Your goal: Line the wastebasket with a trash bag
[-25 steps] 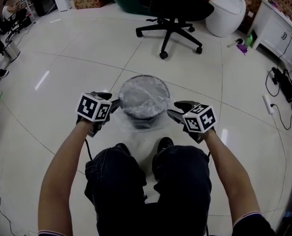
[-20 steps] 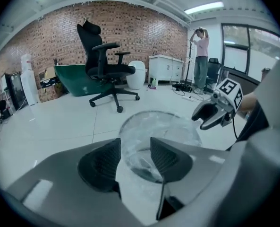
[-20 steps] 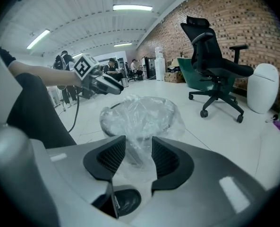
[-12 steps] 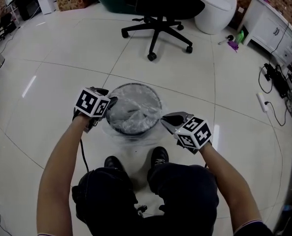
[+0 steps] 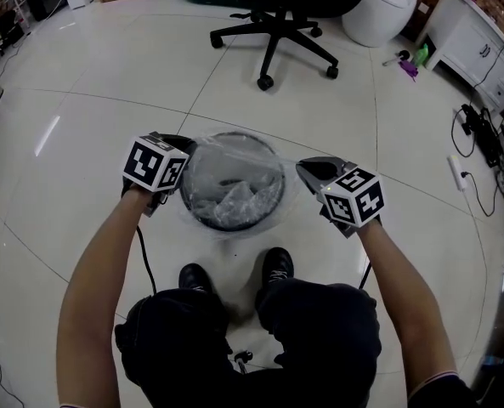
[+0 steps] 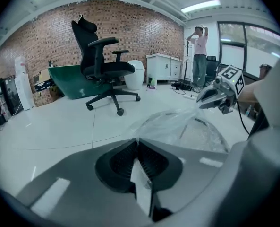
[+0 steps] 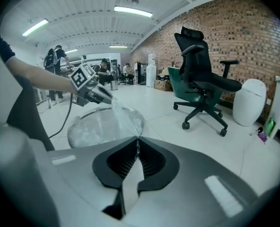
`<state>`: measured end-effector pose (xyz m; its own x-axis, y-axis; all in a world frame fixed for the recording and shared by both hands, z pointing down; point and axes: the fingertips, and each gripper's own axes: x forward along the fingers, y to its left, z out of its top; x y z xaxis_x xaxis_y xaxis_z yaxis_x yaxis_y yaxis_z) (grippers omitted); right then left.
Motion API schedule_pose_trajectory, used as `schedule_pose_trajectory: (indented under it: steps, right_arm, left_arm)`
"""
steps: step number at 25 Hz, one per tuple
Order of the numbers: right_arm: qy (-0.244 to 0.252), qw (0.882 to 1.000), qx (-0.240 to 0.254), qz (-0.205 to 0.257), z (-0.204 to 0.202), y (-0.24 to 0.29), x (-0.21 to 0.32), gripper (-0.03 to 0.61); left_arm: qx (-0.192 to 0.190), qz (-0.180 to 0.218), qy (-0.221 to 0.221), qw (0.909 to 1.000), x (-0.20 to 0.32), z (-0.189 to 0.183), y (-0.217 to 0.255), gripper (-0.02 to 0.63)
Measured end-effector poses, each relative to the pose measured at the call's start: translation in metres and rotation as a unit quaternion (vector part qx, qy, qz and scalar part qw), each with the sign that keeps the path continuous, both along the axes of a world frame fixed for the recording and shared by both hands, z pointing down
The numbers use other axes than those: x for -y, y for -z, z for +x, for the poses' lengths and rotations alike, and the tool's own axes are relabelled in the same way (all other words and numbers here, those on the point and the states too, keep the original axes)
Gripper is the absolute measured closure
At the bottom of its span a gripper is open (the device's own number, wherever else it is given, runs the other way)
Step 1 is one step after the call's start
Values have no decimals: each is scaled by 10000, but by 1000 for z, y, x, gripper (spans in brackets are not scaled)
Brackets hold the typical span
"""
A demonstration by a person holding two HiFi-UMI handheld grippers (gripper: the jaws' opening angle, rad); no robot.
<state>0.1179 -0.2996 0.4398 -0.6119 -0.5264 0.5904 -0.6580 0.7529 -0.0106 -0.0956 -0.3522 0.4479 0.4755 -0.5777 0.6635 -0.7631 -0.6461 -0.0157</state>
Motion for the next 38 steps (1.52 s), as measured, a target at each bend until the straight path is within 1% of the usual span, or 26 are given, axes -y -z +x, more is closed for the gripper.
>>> schedule_pose_trajectory:
  steps: [3, 6, 11, 14, 19, 28, 38]
  right_arm:
    - [-172, 9998, -84, 108, 3, 0, 26, 575]
    - [-339, 9993, -70, 107, 1, -8, 47, 575]
    - [-581, 9981, 150, -99, -1, -31, 74, 575]
    - [-647, 9973, 235, -248, -3, -47, 87, 575]
    - [-582, 9965, 218, -555, -9, -78, 100, 575]
    - [-311, 9935, 216, -1072, -23, -123, 100, 575]
    - [-160, 9891, 293, -1431, -29, -157, 85, 575]
  left_arm:
    - [-4, 49, 51, 10000, 8, -2, 4, 600]
    - [-39, 60, 111, 9999, 19, -4, 3, 600]
    - [-149, -94, 214, 9996, 38, -8, -9, 600]
    - [-177, -202, 263, 9993, 48, -9, -20, 600]
    - [-109, -429, 305, 9986, 58, -16, -44, 600]
    - [-149, -1073, 235, 9938, 47, -30, -96, 600]
    - [-412, -1565, 268, 9865, 22, -37, -143, 600]
